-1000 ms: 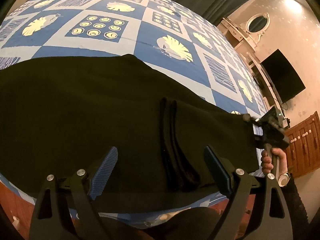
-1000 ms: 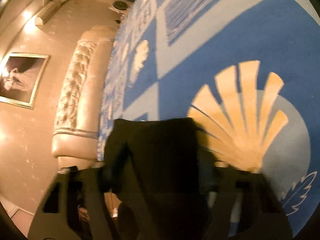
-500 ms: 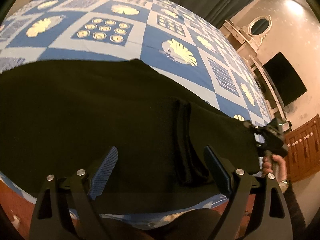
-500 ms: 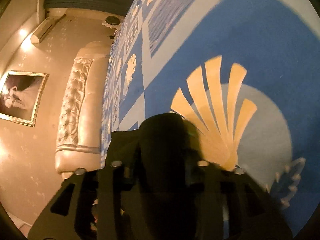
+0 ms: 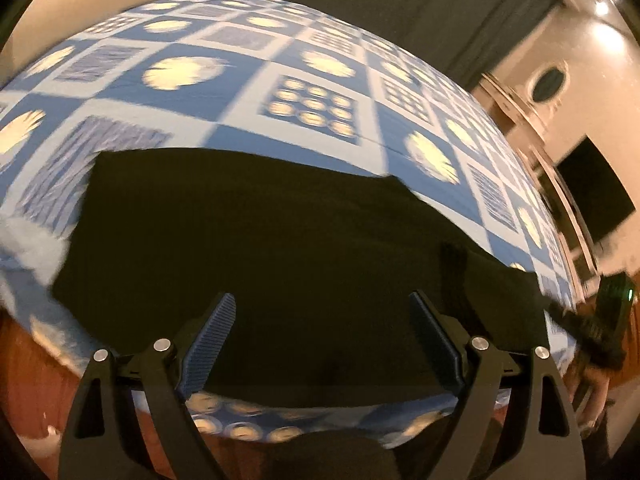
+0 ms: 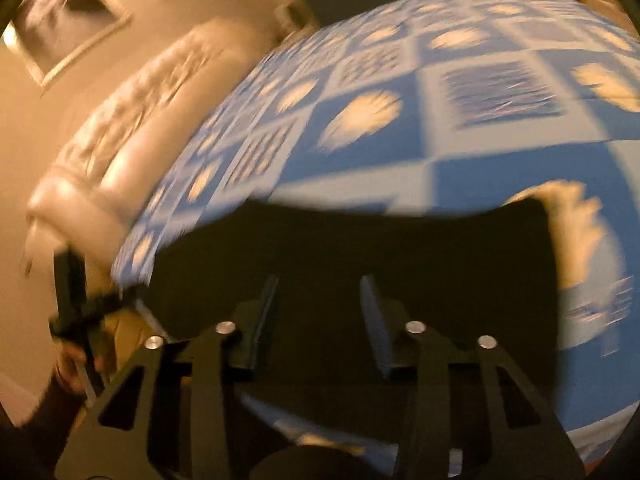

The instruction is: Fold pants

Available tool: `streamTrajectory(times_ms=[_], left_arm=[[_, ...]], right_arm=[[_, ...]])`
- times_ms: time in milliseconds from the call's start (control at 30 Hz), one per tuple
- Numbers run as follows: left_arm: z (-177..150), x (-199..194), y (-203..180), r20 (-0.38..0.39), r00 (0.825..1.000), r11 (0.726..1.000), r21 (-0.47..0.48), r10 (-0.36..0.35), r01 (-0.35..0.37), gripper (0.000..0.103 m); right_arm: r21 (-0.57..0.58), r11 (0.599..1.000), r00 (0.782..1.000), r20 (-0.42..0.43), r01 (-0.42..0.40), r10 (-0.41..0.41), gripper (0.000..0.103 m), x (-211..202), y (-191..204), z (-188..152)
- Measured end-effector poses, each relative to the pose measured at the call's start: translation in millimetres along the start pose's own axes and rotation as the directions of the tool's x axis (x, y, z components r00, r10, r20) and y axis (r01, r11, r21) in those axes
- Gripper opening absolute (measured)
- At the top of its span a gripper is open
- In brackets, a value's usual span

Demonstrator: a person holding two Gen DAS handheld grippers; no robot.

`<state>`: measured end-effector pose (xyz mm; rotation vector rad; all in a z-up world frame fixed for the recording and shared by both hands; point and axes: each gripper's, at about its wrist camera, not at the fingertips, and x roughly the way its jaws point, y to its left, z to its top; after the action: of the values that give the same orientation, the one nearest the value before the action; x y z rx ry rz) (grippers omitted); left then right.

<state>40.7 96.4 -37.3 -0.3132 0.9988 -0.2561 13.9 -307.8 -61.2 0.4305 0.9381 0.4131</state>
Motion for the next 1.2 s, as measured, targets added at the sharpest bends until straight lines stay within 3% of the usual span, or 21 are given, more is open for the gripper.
streamTrajectory(times_ms=[167, 300, 400, 500, 567, 633, 733, 833, 900, 1100, 1200], left_arm=[[-3, -24, 65, 0.049, 0.998, 0.993, -0.108, 0.049, -0.044, 0.086], [-5, -36, 102, 0.080, 0.995, 0.984, -0.174, 0.060, -0.045, 0.086], [-6, -39, 127, 0.085, 0.993, 0.977, -0.203, 0.077, -0.058, 0.086], [-8, -39, 148, 0.079, 0.993, 0.974, -0.215, 0.089, -0.070, 0.086], [-11, -37, 165, 0.065, 0.996, 0.969, -0.244, 0.065, -0.048, 0.086], [-13, -33, 182, 0.050, 0.999, 0.956, -0.293, 0.022, -0.006, 0.086], [-16, -24, 204, 0.054, 0.994, 0.917, -0.382, -0.097, 0.110, 0.086], [-14, -19, 209, 0.088, 0.982, 0.889, -0.416, -0.168, 0.190, 0.086], [-8, -19, 206, 0.102, 0.977, 0.890, -0.404, -0.187, 0.213, 0.086], [23, -22, 197, 0.110, 0.974, 0.935, -0.277, -0.197, 0.220, 0.086], [34, -16, 202, 0.098, 0.970, 0.935, -0.260, -0.223, 0.241, 0.086]], right_arm=[[0.012, 0.998, 0.995, -0.071, -0.069, 0.070, 0.037, 41, 36, -26], [-0.032, 0.999, 0.995, -0.100, -0.020, 0.016, 0.039, 65, 61, -32], [-0.042, 0.999, 0.995, -0.098, -0.009, 0.004, 0.041, 63, 67, -27], [0.001, 0.998, 0.997, -0.041, -0.060, 0.060, 0.044, 43, 65, -24], [0.009, 0.997, 0.997, -0.011, -0.071, 0.071, 0.057, 31, 66, -24], [0.018, 0.997, 0.997, -0.005, -0.080, 0.080, 0.061, 26, 68, -29], [0.042, 0.995, 0.995, -0.020, -0.093, 0.094, 0.063, 25, 69, -39], [0.062, 0.994, 0.995, -0.031, -0.095, 0.097, 0.064, 29, 68, -49], [0.088, 0.992, 0.994, -0.041, -0.095, 0.098, 0.064, 33, 65, -55], [0.137, 0.986, 0.993, -0.055, -0.095, 0.104, 0.064, 39, 60, -62], [0.133, 0.987, 0.993, -0.052, -0.094, 0.101, 0.067, 39, 62, -63]])
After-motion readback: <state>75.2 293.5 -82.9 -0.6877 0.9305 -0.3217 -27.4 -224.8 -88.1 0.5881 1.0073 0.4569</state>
